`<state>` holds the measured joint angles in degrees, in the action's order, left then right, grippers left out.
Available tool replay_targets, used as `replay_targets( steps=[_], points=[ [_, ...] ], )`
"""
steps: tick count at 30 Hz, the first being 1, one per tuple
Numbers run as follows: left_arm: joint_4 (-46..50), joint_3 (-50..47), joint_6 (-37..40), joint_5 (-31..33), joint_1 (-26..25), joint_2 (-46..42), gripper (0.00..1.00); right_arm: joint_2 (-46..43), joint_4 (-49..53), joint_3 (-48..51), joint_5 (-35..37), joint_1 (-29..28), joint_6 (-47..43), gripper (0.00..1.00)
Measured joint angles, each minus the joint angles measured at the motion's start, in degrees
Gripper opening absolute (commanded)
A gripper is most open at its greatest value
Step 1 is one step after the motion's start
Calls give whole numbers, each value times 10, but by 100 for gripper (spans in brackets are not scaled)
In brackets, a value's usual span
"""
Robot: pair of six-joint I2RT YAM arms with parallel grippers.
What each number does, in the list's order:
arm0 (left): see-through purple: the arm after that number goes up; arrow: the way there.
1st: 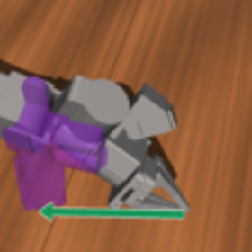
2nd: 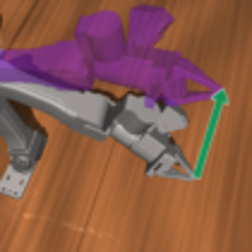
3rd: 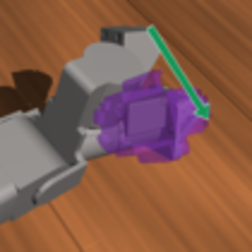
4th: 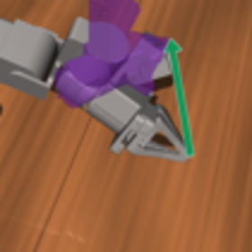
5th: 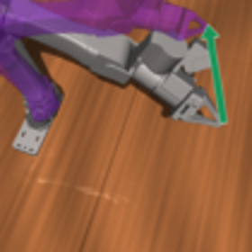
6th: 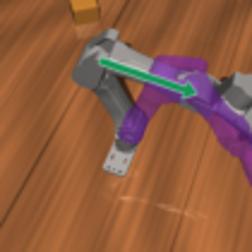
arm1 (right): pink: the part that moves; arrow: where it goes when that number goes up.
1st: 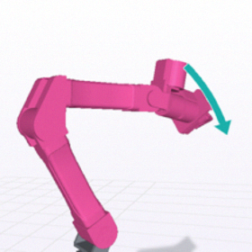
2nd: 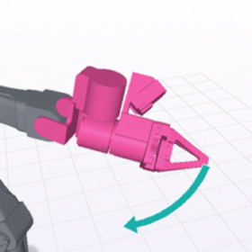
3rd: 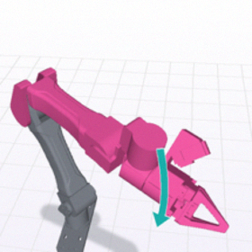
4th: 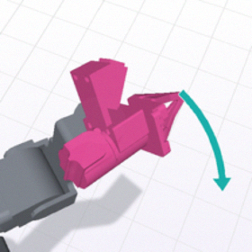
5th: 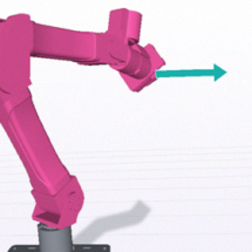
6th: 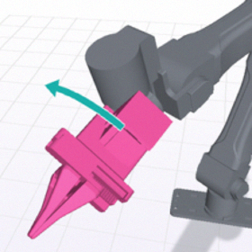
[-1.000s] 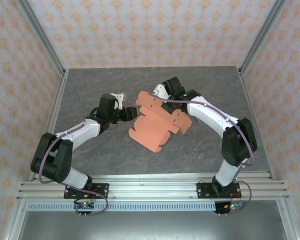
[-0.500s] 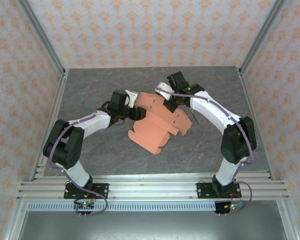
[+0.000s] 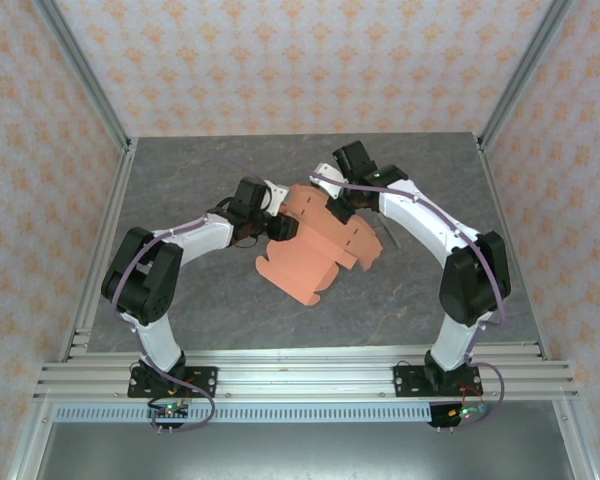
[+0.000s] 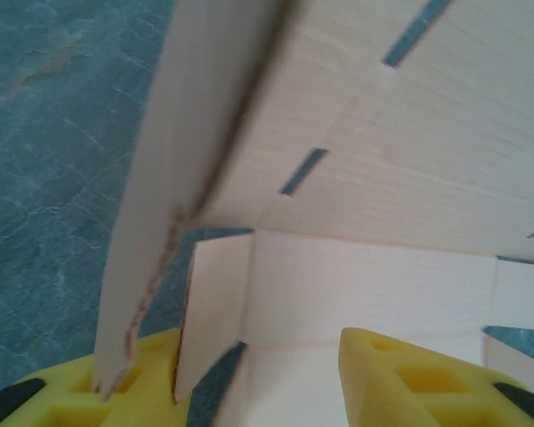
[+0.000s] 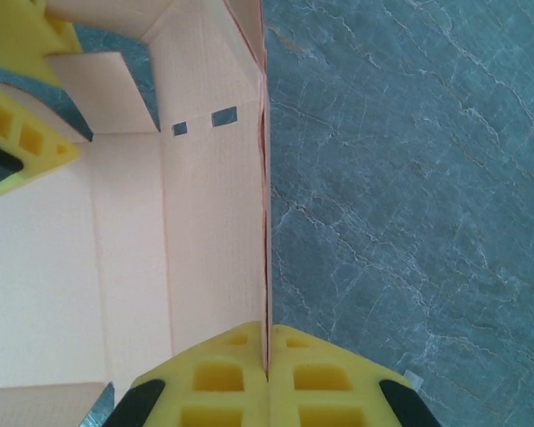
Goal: Fold the paper box
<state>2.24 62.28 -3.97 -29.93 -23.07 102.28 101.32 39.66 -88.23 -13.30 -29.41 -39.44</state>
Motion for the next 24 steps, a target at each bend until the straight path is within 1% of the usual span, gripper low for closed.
replay_targets(
  steps=[7, 17, 21, 24],
  points=[
    [-1, 0, -5, -13, -16, 0, 44, 5, -2, -1, 0, 6, 16, 0],
    [-24, 4, -9, -16, -21, 23, 43, 6, -2, -1, -2, 6, 26, 0],
    [-55, -14, -10, -10, -22, 21, 37, 8, -2, -1, 0, 7, 28, 0],
    [-66, -29, -7, 10, -24, 13, 33, 14, -2, -1, 0, 7, 28, 0]
  ],
)
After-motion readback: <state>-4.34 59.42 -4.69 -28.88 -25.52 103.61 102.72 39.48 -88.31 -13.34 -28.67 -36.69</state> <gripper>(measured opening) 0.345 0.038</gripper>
